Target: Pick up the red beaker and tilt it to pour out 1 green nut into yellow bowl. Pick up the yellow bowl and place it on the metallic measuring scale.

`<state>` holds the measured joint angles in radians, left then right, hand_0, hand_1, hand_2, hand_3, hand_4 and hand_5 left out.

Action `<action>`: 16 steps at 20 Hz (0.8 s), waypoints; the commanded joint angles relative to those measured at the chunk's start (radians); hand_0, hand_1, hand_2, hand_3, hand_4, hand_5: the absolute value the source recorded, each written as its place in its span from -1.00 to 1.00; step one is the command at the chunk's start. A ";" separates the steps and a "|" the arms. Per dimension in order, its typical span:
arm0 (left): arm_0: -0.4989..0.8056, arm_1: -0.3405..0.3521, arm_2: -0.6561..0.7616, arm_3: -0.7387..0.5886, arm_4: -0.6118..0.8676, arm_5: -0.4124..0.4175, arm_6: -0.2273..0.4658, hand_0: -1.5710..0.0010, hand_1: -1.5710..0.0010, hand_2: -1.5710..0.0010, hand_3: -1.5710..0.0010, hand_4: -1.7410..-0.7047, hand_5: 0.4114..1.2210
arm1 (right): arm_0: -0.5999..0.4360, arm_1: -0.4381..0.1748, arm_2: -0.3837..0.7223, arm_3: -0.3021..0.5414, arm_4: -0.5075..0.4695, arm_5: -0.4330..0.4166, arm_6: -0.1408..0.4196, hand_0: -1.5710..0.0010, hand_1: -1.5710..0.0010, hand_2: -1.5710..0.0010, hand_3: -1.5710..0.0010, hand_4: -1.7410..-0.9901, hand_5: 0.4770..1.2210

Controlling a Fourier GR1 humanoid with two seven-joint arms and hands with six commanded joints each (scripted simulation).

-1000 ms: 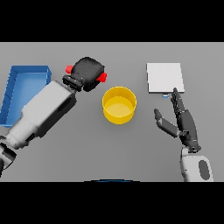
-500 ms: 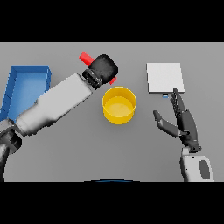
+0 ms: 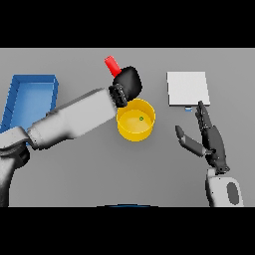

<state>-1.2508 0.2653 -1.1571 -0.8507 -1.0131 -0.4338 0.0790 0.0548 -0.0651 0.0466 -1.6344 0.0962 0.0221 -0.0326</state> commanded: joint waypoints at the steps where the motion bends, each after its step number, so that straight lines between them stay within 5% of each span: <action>1: -0.009 0.001 -0.024 0.001 -0.010 -0.007 -0.018 -1.00 -1.00 -1.00 -0.98 -1.00 1.00 | 0.002 0.007 0.010 -0.008 0.010 -0.005 0.003 1.00 1.00 1.00 1.00 0.20 -0.65; 7: -0.074 -0.031 -0.098 0.030 -0.029 -0.061 -0.025 -1.00 -1.00 -1.00 -0.99 -1.00 1.00 | -0.007 -0.004 0.004 -0.004 0.028 -0.019 -0.010 1.00 1.00 1.00 1.00 0.24 -0.68; 16: -0.174 -0.029 -0.143 0.080 -0.026 -0.033 -0.041 -1.00 -1.00 -1.00 -1.00 -0.99 0.92 | 0.001 0.001 0.012 -0.004 0.029 -0.014 -0.014 1.00 1.00 1.00 1.00 0.37 -0.71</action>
<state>-1.4264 0.2369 -1.2999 -0.7709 -1.0371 -0.4669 0.0384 0.0561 -0.0643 0.0584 -1.6384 0.1250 0.0090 -0.0484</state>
